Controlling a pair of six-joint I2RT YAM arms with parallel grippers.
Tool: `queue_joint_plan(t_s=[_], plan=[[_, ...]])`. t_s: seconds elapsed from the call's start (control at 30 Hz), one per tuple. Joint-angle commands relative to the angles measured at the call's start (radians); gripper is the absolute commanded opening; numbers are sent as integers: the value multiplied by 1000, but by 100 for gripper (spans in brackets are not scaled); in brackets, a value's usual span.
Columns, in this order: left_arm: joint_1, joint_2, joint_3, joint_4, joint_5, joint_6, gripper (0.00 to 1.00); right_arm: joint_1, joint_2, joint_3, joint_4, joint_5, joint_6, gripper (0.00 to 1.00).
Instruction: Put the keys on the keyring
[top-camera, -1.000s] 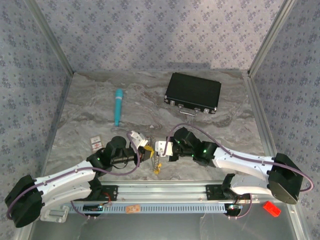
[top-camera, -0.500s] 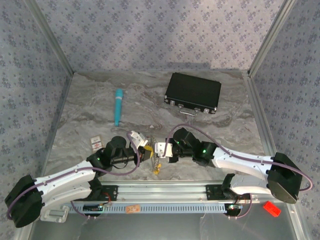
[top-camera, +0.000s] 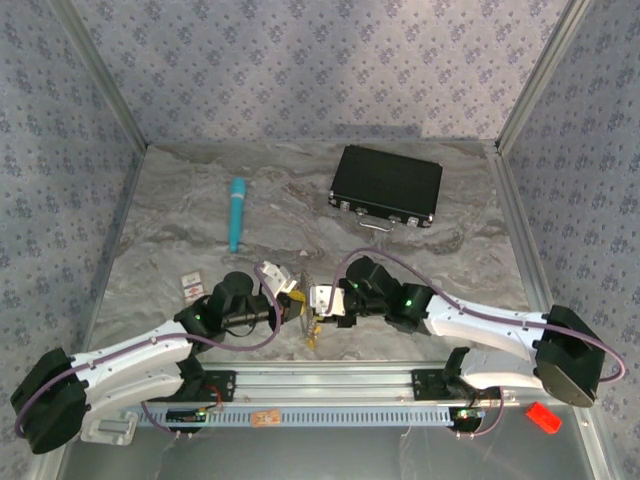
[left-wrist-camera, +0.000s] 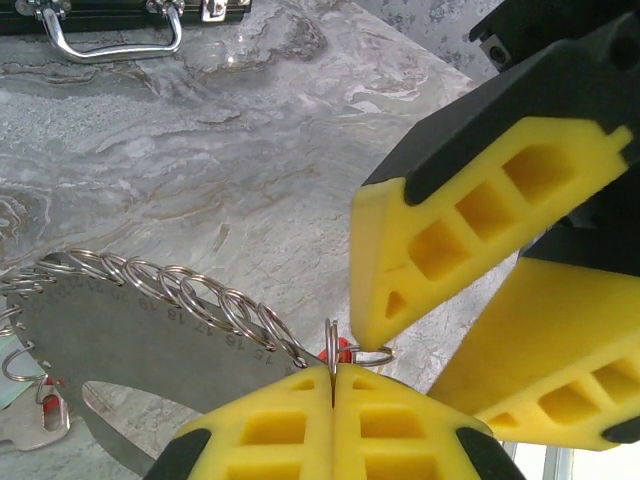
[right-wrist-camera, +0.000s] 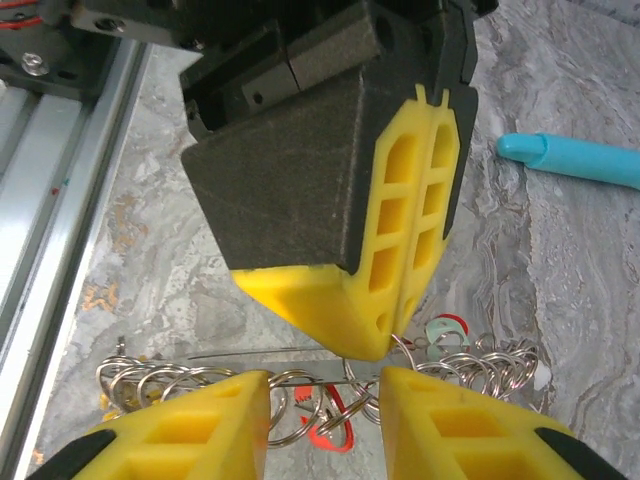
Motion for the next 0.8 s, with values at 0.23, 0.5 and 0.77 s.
queue_joint_plan(t_s=[0.23,0.5,0.77], plan=[[3,-21,1,70,25,123,0,-189,-139,-44,10,-176,244,28],[2,-51,-24,89,45,170,0,-223,27,-32,104,-363,368,26],[0,-65,-30,87,49,182,0,-222,99,-23,153,-394,387,25]])
